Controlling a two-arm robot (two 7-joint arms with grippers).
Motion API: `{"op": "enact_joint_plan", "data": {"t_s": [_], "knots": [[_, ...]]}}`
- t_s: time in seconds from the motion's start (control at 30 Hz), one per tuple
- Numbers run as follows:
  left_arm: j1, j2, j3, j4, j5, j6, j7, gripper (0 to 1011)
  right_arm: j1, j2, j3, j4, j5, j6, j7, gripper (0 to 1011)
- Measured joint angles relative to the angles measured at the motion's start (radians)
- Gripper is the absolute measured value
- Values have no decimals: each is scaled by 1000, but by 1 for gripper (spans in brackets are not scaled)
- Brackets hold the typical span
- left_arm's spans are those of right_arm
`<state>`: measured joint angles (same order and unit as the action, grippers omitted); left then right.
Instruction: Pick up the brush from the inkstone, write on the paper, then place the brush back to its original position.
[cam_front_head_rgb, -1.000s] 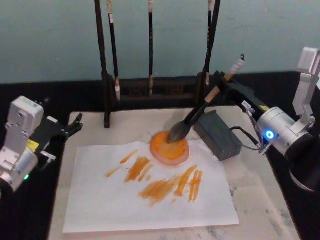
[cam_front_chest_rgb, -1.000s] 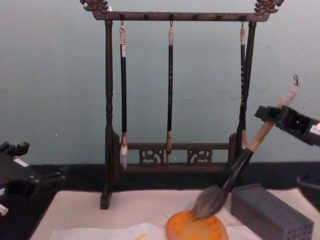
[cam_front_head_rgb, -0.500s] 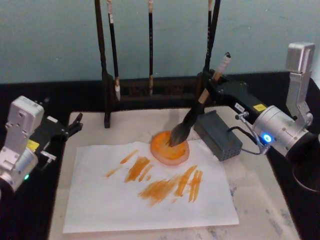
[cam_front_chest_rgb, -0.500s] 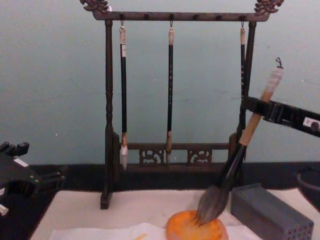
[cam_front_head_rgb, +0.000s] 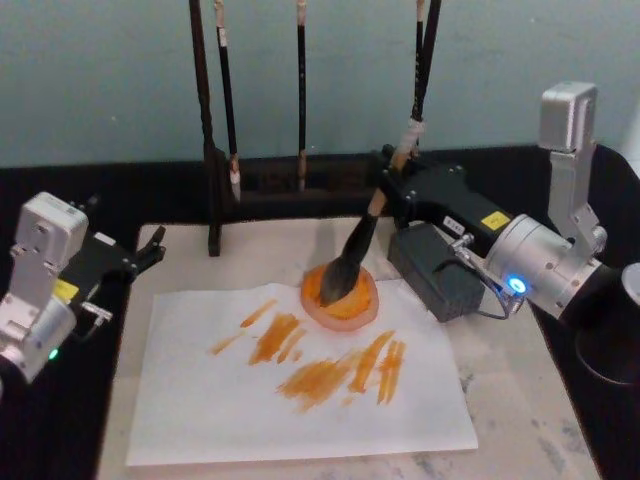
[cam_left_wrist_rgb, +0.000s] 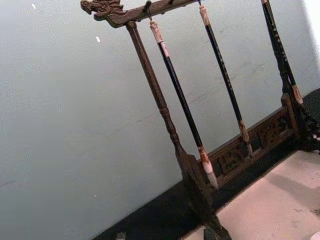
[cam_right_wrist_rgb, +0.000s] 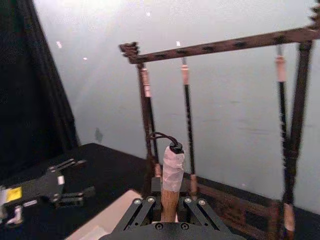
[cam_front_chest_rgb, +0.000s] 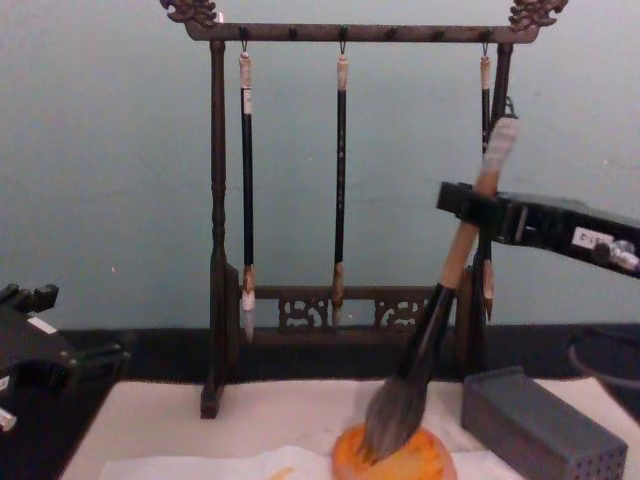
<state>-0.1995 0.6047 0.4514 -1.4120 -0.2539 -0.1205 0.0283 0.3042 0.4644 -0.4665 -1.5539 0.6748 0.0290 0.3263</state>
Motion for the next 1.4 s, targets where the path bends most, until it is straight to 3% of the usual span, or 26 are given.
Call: {"op": "enact_joint_plan", "data": {"t_s": [0.6, 1.13, 1.4], "knots": [[0, 0, 0, 0, 0, 0, 0, 1001, -36, -5, -44, -86, -104, 10, 66, 161], [0, 0, 0, 0, 0, 0, 0, 1001, -29, -41, -76, -57, -186, 18, 114, 161], [0, 0, 0, 0, 0, 0, 0, 1001, -32, -54, -75, -46, -204, 19, 131, 161]]}}
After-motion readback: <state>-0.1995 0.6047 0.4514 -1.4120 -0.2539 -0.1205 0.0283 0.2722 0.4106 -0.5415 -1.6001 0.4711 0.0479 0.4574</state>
